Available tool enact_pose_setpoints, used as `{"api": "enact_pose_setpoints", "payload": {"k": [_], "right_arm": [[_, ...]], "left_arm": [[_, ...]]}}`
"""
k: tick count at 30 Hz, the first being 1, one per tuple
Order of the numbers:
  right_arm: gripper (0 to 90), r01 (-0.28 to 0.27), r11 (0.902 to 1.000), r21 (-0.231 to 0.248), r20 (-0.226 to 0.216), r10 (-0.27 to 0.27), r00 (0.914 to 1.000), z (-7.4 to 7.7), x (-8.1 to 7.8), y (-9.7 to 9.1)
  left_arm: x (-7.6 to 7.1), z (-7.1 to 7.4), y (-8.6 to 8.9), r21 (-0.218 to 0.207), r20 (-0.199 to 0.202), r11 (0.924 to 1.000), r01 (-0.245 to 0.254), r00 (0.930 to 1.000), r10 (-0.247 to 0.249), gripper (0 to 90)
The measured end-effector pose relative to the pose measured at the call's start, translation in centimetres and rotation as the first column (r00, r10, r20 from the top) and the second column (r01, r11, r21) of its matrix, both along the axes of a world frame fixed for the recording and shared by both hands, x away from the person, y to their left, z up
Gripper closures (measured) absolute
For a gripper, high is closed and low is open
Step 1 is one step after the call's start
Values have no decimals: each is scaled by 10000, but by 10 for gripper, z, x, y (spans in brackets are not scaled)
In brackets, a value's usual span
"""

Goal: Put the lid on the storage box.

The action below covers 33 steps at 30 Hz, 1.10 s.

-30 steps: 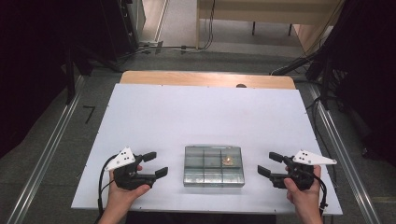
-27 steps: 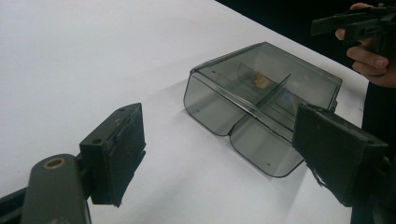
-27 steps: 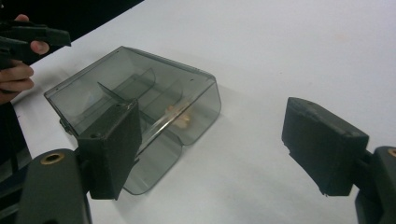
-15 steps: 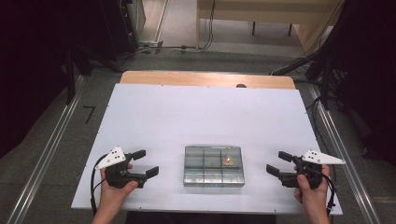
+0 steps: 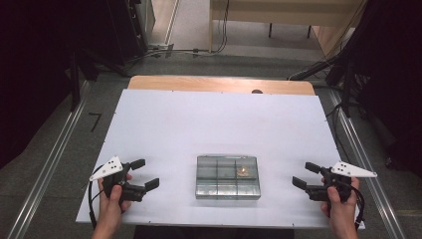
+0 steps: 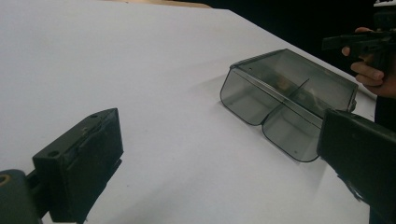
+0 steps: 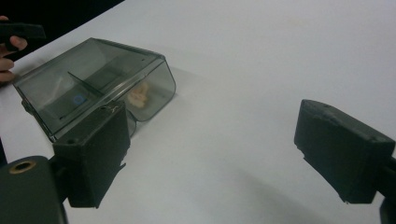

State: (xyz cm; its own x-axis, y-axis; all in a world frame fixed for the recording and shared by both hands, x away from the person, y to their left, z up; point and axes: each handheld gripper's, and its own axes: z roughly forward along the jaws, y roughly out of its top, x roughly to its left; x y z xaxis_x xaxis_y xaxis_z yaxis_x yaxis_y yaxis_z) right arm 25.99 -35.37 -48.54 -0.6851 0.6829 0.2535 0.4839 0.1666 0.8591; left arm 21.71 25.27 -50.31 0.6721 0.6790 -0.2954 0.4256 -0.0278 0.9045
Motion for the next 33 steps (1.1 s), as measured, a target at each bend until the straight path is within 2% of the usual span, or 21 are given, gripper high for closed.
{"api": "enact_pose_setpoints", "payload": {"k": [4, 7, 9, 12, 17, 23, 28, 33], "right_arm": [[90, -70, 10000, 30, -29, 70, 10000, -3, 1, -7], [88, -117, 9999, -4, -81, 117, 9999, -5, 2, -11], [86, -146, 9999, -63, -156, 145, 9998, -7, 2, -12], [82, -200, 9995, -226, -278, 194, 9994, -11, 3, -12], [25, -325, 9983, -475, -261, 312, 9992, -13, 4, -9], [5, -317, 9994, -112, -252, 314, 9992, -15, 4, -12], [0, -282, 9996, 99, -191, 284, 9994, -16, 3, -14], [0, -266, 9989, -394, -211, 258, 9994, -17, 4, -8]], "left_arm": [[-1, 0, 3, 302, 8, 9995, -80, 10000, 80, 0], [-1, 1, 3, 736, 45, 9973, -51, 10000, 48, 0], [-1, 0, 3, 820, 46, 9966, -17, 10000, 13, 0], [0, -4, 4, 734, -68, 9973, 58, 10000, -53, 0], [1, -7, 4, 566, -198, 9979, 323, 9993, -312, 0], [0, -9, 6, 206, -190, 9992, 337, 9993, -333, 0], [-1, -9, 4, 343, -169, 9989, 330, 9993, -324, 0], [0, -9, 3, 386, -241, 9988, 317, 9992, -308, 0]]}}
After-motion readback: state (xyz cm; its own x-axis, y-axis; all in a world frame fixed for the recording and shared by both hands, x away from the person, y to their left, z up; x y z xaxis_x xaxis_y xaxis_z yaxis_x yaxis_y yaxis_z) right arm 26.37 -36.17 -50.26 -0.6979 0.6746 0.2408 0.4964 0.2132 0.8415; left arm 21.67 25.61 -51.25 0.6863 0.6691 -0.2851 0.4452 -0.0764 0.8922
